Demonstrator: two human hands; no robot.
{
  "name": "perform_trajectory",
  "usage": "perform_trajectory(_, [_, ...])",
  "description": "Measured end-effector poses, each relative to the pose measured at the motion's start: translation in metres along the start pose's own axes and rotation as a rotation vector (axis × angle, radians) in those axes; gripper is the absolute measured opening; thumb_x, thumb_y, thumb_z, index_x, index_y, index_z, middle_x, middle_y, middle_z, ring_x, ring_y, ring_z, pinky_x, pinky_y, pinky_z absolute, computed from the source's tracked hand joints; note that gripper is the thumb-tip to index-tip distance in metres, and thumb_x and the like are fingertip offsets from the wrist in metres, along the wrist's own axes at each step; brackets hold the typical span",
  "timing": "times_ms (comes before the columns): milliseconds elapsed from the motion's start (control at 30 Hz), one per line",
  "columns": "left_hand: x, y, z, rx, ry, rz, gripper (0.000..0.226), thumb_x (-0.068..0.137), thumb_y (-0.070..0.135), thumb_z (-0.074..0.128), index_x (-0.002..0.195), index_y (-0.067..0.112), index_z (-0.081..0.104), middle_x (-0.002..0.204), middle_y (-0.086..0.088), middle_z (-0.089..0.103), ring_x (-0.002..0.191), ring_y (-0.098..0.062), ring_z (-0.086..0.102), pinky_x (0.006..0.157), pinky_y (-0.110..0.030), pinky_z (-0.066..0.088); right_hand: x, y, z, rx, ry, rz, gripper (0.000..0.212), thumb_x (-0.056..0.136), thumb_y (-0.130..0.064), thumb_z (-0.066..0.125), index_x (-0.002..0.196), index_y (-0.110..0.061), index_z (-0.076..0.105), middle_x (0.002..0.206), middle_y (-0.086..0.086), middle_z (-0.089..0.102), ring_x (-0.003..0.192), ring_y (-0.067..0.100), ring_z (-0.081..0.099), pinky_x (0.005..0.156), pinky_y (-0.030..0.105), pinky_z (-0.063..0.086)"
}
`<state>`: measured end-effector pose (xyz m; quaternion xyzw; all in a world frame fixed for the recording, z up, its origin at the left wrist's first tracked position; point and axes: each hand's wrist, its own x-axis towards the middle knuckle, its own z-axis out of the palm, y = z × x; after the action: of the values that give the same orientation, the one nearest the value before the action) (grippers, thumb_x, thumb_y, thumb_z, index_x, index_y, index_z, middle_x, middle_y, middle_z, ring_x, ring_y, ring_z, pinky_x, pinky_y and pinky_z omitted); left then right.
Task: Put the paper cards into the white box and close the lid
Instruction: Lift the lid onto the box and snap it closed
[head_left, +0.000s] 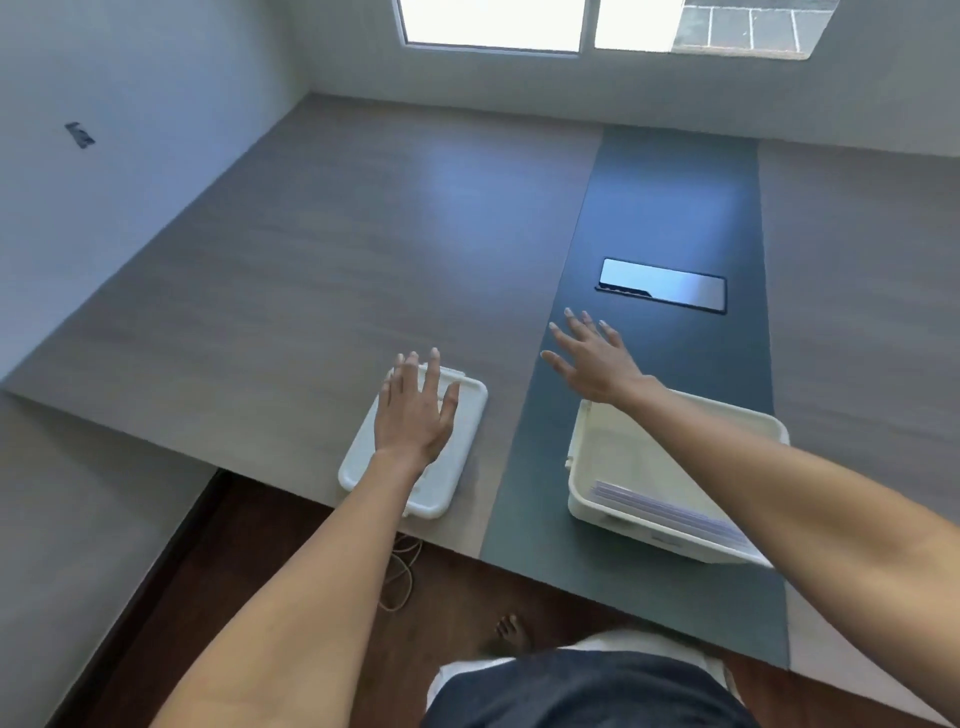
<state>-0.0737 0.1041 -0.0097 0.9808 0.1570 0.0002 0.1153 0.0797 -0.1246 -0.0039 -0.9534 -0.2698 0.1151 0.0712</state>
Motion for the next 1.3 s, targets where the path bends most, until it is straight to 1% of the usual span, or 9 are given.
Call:
perform_trajectory(267, [-0.045,-0.071,0.017,-0.084,-0.083,-0.297,0.069,0.102,0.05,0.019,0.157,0.01,0.008,0.162,-0.016,0.014,0.152,-0.031,0.006,0.123,-0.044,0.011,0.06,-0.078,0.033,-0.029,-0.205,-0.154,0.065,0.102,-0.053,0.028,0.157,-0.02,0.019,0.167,0.01,0.008,0.154,0.028,0.004,0.123,0.045,0.002])
perform_trajectory(400, [-0.064,-0.082,0.029,-0.149,-0.134,-0.471,0.072,0.102,0.05,0.021,0.156,0.004,0.009,0.161,-0.019,0.015,0.151,-0.032,0.012,0.121,-0.044,0.02,0.079,-0.104,0.049,-0.012,-0.352,-0.19,0.066,0.103,-0.051,0.03,0.158,-0.018,0.016,0.165,0.008,0.015,0.152,0.028,0.018,0.12,0.046,0.016])
perform_trajectory(600, [-0.09,-0.069,0.052,-0.36,-0.165,-0.659,0.072,0.103,0.04,0.03,0.15,-0.011,0.011,0.153,-0.026,0.025,0.139,-0.039,0.036,0.108,-0.042,0.039,0.1,-0.121,0.074,0.031,-0.498,-0.163,0.07,0.1,-0.053,0.037,0.157,-0.017,0.016,0.161,0.011,0.025,0.143,0.037,0.034,0.114,0.051,0.032])
perform_trajectory(700, [-0.093,-0.058,0.055,-0.5,-0.186,-0.738,0.069,0.105,0.035,0.031,0.151,-0.011,0.009,0.156,-0.024,0.023,0.138,-0.038,0.038,0.105,-0.04,0.038,0.106,-0.127,0.083,0.061,-0.491,-0.142,0.07,0.1,-0.05,0.041,0.155,-0.011,0.021,0.158,0.016,0.026,0.143,0.041,0.028,0.115,0.051,0.03])
perform_trajectory(800, [-0.092,-0.049,0.057,-0.622,-0.122,-0.801,0.06,0.103,0.03,0.034,0.148,-0.008,0.022,0.152,-0.023,0.034,0.134,-0.037,0.042,0.104,-0.038,0.038,0.104,-0.132,0.086,0.136,-0.439,-0.105,0.069,0.099,-0.048,0.045,0.152,-0.008,0.026,0.154,0.018,0.028,0.141,0.042,0.026,0.115,0.051,0.029])
perform_trajectory(900, [-0.086,-0.044,0.057,-0.727,0.005,-0.919,0.045,0.098,0.024,0.043,0.132,-0.004,0.046,0.135,-0.02,0.054,0.122,-0.035,0.053,0.09,-0.032,0.04,0.098,-0.134,0.09,0.231,-0.429,-0.013,0.065,0.098,-0.05,0.046,0.148,-0.01,0.036,0.152,0.016,0.027,0.141,0.04,0.024,0.114,0.052,0.029])
perform_trajectory(1067, [-0.082,-0.041,0.05,-1.036,0.189,-1.12,0.031,0.083,0.03,0.05,0.097,0.007,0.066,0.093,-0.006,0.072,0.088,-0.027,0.065,0.068,-0.029,0.044,0.093,-0.126,0.088,0.466,-0.427,0.215,0.052,0.096,-0.052,0.042,0.11,-0.006,0.061,0.145,0.016,0.032,0.131,0.037,0.036,0.109,0.05,0.035])
perform_trajectory(1167, [-0.081,-0.038,0.038,-1.141,0.3,-1.119,0.018,0.081,0.023,0.051,0.065,0.016,0.049,0.064,0.003,0.056,0.062,-0.019,0.051,0.053,-0.028,0.036,0.092,-0.119,0.078,0.516,-0.414,0.266,0.055,0.089,-0.061,0.044,0.1,-0.011,0.065,0.142,0.011,0.036,0.126,0.033,0.042,0.106,0.049,0.04])
perform_trajectory(1300, [-0.067,-0.032,0.014,-1.155,0.378,-1.027,0.025,0.08,0.014,0.051,0.06,0.021,0.039,0.06,0.007,0.047,0.055,-0.013,0.043,0.048,-0.024,0.034,0.09,-0.103,0.049,0.571,-0.343,0.286,0.055,0.077,-0.069,0.05,0.098,-0.021,0.066,0.139,0.009,0.044,0.12,0.03,0.048,0.101,0.045,0.045])
